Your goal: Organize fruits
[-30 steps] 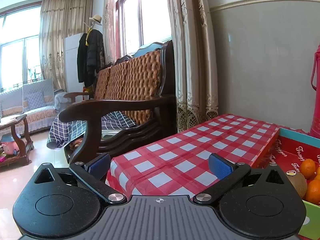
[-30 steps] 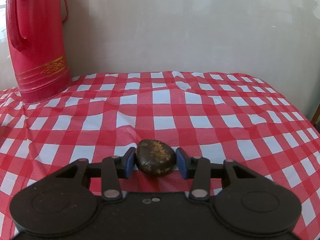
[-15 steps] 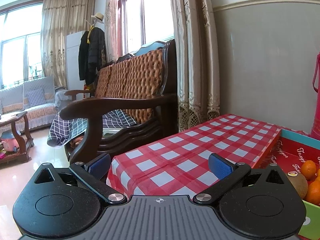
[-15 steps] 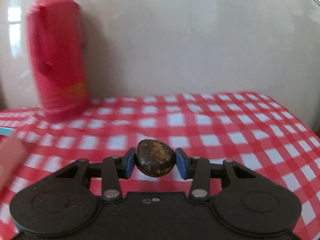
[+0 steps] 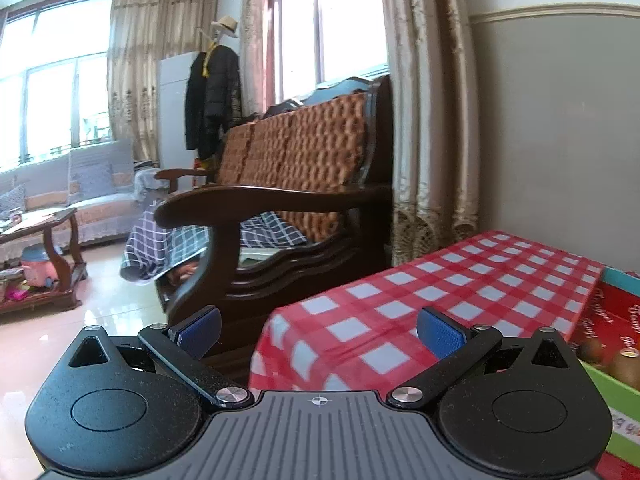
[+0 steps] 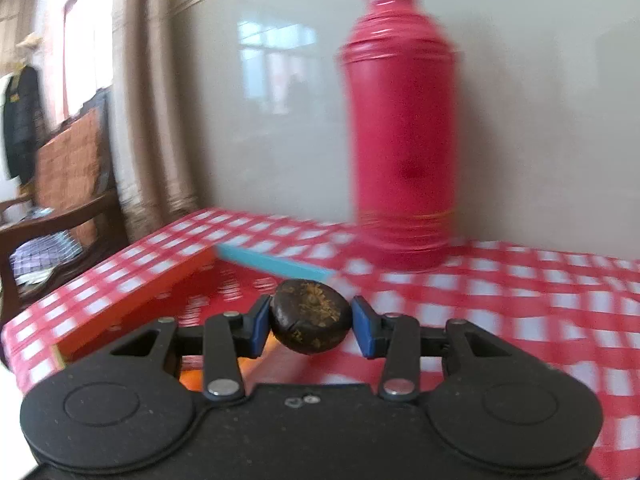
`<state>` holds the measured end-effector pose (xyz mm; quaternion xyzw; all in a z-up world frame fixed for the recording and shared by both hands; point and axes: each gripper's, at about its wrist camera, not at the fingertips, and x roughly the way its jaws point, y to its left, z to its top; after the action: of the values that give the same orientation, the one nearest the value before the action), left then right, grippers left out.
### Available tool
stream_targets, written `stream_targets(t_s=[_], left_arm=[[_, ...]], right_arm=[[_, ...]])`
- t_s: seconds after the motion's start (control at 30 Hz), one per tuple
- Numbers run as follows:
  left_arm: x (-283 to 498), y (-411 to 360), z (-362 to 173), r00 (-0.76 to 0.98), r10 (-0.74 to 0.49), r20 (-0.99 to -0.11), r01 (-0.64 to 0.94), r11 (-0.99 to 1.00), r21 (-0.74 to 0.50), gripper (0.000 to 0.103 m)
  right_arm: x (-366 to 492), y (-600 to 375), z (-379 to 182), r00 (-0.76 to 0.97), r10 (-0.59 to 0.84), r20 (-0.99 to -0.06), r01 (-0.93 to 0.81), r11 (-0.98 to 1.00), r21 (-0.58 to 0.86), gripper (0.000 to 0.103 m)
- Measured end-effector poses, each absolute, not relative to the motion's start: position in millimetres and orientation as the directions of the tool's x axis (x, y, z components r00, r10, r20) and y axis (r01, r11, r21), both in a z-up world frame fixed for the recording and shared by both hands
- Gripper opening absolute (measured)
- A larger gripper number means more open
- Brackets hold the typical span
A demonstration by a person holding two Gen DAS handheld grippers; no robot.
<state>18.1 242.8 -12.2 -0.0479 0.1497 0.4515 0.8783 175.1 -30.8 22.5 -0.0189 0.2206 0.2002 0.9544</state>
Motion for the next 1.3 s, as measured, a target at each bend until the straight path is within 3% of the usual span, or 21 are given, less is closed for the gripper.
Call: stream_targets(t_s=[0.47,0.53,0.6,0.8,1.03,1.07,1.3], left_arm=[[0,279,-19,0.507,0.791,-0.343,-0.839,0.544,0.016,0.103],[1,281,-19,0.508,0.789,-0.345,-0.838,0.545,0.013,0.103],[1,281,-19,0.513,0.785,-0.347,-0.835,0.550,0.011,0.103],[6,273,-18,0.537,0.771,-0.341,-0.815,0.579,0.026,0.103],[21,255,-10,0.615,0.703,-0.357,-0.732,0.677,0.072,0.103],[24,251,-7,0.633,0.683,-0.364,-0.712,0.698,0.072,0.103],[21,203,45,0.763,0.551,-0.338,-0.573,0.819,0.041,0.103]], right_arm=[[191,45,-6,0.743,0.408,-0.530,-0.468,0.883,0.023,0.037],[191,50,-7,0.733,0.411,-0.542,-0.475,0.880,0.023,0.047],[188,52,-4,0.749,0.395,-0.532,-0.462,0.887,0.008,0.083],[167,43,18,0.784,0.388,-0.484,-0.446,0.895,-0.004,0.081],[127,3,50,0.828,0.320,-0.460,-0.358,0.934,0.003,0.093],[119,-5,54,0.836,0.304,-0.458,-0.339,0.941,0.005,0.098],[66,-41,75,0.861,0.237,-0.451,-0.250,0.968,0.031,0.097]])
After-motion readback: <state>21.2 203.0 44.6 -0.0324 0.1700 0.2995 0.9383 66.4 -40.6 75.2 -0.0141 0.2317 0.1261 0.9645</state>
